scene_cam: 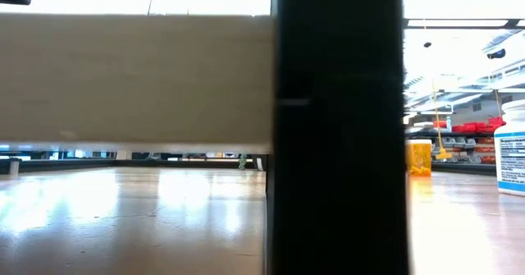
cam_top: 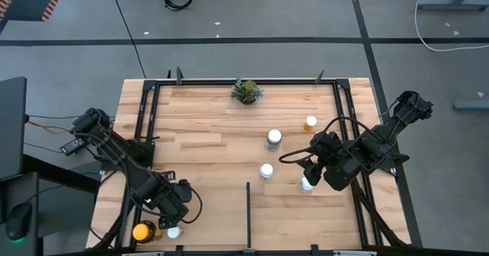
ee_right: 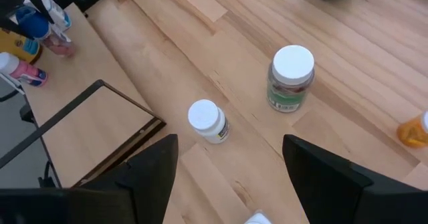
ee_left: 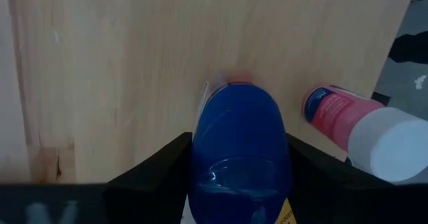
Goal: Pick and place medicine bottles onto shelf by color
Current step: Put the blue medicine bottle on the shelf, then put the white and green medicine bottle on the shelf
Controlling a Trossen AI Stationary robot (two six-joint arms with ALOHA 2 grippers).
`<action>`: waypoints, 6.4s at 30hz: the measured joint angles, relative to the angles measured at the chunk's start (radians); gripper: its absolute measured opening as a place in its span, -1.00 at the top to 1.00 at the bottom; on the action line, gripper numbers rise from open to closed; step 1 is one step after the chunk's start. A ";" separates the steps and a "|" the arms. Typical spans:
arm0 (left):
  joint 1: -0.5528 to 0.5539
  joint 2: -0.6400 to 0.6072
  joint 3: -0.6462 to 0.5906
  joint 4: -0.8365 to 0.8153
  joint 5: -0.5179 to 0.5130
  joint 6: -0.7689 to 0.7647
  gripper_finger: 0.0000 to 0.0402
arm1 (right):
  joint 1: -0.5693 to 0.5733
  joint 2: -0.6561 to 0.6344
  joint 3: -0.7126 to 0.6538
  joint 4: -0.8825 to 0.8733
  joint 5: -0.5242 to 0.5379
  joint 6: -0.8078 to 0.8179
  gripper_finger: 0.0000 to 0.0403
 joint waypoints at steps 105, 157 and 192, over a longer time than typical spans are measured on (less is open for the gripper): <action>0.834 0.812 0.910 0.292 -0.112 0.879 -0.79 | 0.053 0.000 0.000 -0.085 -0.068 0.495 -0.37; 0.569 0.322 0.657 -0.180 -0.188 0.405 -0.18 | 0.125 0.000 0.000 -0.088 0.026 0.299 -0.37; 0.006 0.217 0.371 0.068 -0.392 -0.191 -0.22 | 0.157 0.000 0.000 -0.086 0.048 0.128 -0.37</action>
